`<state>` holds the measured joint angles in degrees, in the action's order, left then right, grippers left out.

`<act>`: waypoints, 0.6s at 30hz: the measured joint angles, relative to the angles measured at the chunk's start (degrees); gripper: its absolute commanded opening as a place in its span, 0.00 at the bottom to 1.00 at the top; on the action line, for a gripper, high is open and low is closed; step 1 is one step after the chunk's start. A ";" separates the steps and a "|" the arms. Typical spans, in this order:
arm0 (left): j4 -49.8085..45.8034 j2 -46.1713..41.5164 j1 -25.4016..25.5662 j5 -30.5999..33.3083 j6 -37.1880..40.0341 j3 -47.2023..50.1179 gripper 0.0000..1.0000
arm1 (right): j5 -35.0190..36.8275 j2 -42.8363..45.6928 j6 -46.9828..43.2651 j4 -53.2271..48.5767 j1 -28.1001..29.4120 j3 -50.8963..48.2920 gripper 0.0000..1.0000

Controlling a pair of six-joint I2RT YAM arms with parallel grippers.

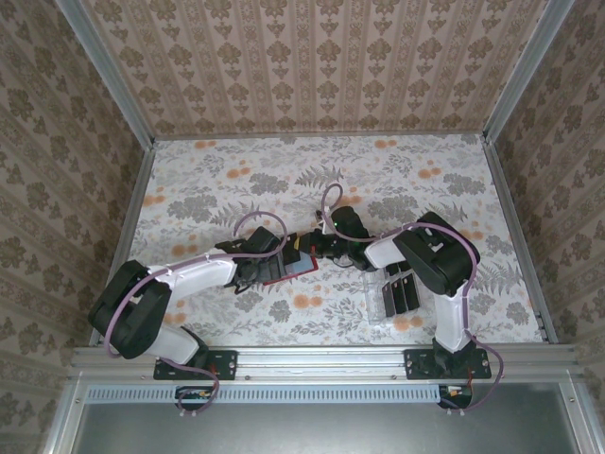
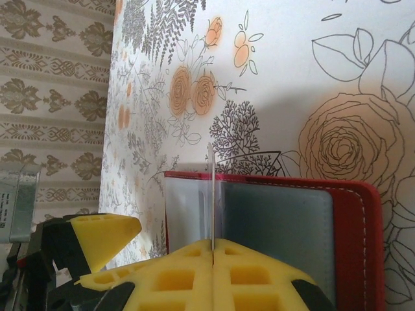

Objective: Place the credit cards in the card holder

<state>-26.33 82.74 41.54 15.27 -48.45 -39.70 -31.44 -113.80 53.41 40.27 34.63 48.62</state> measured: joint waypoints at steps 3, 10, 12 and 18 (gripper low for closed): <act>0.00 0.00 0.00 -0.02 0.00 0.00 1.00 | -0.42 -0.28 0.63 0.96 0.00 -0.46 0.00; 0.00 0.00 0.00 0.00 0.00 0.00 1.00 | -1.09 -0.94 1.09 3.39 0.02 -1.46 0.00; 0.00 0.00 0.00 -0.02 -0.02 0.00 1.00 | -1.51 -1.14 1.27 3.63 0.02 -1.49 0.00; 0.00 0.00 0.00 0.00 -0.02 0.00 1.00 | -2.36 -1.46 1.31 4.61 0.02 -1.90 0.00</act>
<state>-26.33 82.74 41.54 15.27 -48.47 -39.70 -33.80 -115.26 54.72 44.88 34.65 46.72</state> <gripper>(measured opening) 0.997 0.064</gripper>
